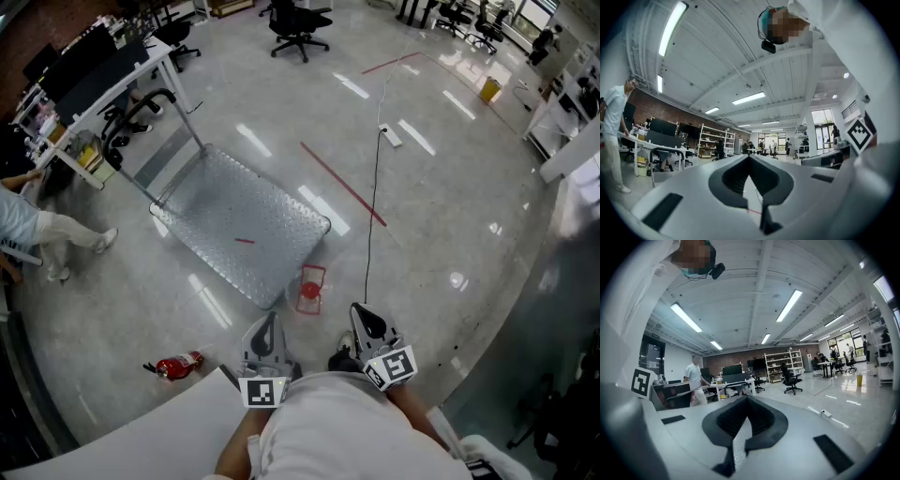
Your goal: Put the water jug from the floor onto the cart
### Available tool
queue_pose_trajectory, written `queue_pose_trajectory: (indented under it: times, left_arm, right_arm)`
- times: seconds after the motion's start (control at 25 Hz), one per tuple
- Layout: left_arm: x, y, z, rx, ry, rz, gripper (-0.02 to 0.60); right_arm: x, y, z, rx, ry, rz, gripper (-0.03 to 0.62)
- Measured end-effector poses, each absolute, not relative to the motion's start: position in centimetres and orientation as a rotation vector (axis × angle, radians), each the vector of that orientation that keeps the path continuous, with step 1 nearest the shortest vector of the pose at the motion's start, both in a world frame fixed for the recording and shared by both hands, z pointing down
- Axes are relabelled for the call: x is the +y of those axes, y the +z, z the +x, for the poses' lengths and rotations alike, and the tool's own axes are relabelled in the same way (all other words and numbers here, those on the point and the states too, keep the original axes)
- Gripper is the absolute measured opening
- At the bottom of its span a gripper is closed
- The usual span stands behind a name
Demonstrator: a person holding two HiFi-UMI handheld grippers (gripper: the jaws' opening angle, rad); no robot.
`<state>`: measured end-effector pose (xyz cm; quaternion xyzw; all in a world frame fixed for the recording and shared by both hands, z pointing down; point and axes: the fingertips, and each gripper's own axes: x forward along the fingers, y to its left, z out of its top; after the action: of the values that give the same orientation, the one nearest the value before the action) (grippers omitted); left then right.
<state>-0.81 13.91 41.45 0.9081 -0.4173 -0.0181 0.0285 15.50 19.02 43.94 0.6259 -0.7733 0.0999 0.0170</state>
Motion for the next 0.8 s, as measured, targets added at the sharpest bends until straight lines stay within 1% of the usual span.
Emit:
queue_pose_trajectory:
  times: [0.56, 0.8]
  left_arm:
    - [13.2, 40.6, -0.6, -1.313, -0.071, 2.867, 0.003]
    - [12.9, 39.9, -0.4, -1.316, -0.091, 2.891, 0.003]
  right_arm:
    - [18.0, 44.8, 15.8, -2.391, 0.324, 1.947, 0.011]
    - [15.1, 48.0, 15.0, -2.363, 0.324, 1.862, 0.011]
